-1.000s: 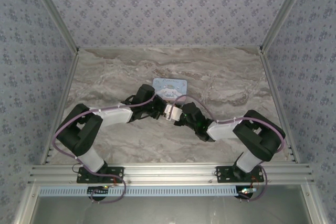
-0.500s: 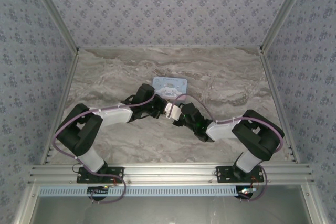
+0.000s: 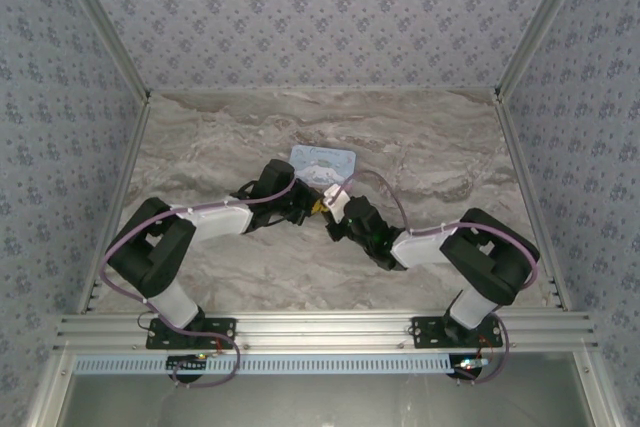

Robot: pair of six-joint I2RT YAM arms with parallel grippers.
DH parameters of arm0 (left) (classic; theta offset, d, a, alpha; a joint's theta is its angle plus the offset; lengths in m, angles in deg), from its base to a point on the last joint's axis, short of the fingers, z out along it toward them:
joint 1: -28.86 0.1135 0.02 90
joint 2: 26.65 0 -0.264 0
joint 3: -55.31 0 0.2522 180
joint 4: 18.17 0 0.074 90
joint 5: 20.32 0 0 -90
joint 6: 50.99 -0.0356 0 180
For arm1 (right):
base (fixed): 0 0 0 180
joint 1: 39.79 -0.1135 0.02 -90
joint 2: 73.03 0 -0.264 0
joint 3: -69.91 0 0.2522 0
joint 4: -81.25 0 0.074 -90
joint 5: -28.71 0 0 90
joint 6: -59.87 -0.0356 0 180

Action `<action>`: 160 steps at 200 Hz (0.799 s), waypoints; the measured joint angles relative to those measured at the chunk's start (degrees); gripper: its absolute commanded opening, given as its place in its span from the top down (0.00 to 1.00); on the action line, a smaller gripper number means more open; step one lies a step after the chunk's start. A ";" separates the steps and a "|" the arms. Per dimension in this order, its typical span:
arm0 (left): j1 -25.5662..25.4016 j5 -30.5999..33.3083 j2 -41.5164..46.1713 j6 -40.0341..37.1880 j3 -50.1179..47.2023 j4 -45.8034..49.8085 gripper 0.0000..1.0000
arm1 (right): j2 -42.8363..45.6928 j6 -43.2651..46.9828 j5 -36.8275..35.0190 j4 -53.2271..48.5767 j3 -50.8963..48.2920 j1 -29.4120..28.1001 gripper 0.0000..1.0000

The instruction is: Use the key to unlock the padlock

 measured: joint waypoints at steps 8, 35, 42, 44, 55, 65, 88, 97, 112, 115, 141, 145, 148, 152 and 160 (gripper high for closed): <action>0.00 0.04 0.00 0.00 -0.09 -0.02 0.81 | -0.09 -1.77 0.35 0.17 0.00 0.11 1.00; -0.02 -0.20 0.22 -0.22 -0.20 -0.39 0.68 | -0.48 -8.59 2.19 0.66 -0.02 1.36 1.00; -0.02 -0.22 0.42 -0.17 -0.33 -0.48 0.62 | -0.72 -10.51 2.84 0.83 -0.04 1.88 1.00; -0.02 -0.20 0.48 -0.02 -0.39 -0.48 0.60 | -0.76 -10.80 2.86 0.90 -0.07 1.99 1.00; 0.00 -0.20 1.20 -0.35 -0.92 -0.31 0.56 | -1.01 -13.90 3.52 1.42 -0.26 2.80 1.00; 0.17 -0.13 1.97 -0.52 -1.51 -0.13 0.52 | -1.11 -16.46 4.26 2.29 -0.63 3.48 1.00; 0.98 0.28 5.18 -2.32 -2.64 1.79 0.42 | -1.14 -22.43 5.95 4.20 -1.86 4.79 1.00; 1.51 0.74 6.91 -2.91 -2.80 2.95 0.38 | -1.16 -24.55 6.58 4.98 -2.36 5.22 1.00; 2.47 1.97 10.25 -4.70 -2.80 5.11 0.33 | -1.16 -28.41 8.04 6.29 -3.13 5.92 1.00; 2.71 2.25 11.15 -5.55 -2.80 5.77 0.32 | -1.16 -29.35 8.35 6.49 -3.23 6.08 1.00; 4.28 5.66 17.11 -9.55 -2.80 10.38 0.28 | -1.57 -37.11 11.43 8.55 -3.91 7.54 1.00; 4.48 6.40 17.94 -10.03 -2.80 11.13 0.27 | -1.70 -38.10 11.89 8.81 -3.96 7.72 1.00; 4.55 6.71 18.53 -10.71 -2.80 11.78 0.27 | -1.84 -39.30 12.22 9.11 -4.00 7.87 1.00; 4.66 7.39 19.12 -11.08 -2.80 12.37 0.25 | -1.97 -40.35 12.61 9.51 -4.11 8.02 1.00; 4.85 8.55 20.48 -12.35 -2.80 13.88 0.25 | -2.25 -42.86 13.46 10.40 -4.35 8.37 1.00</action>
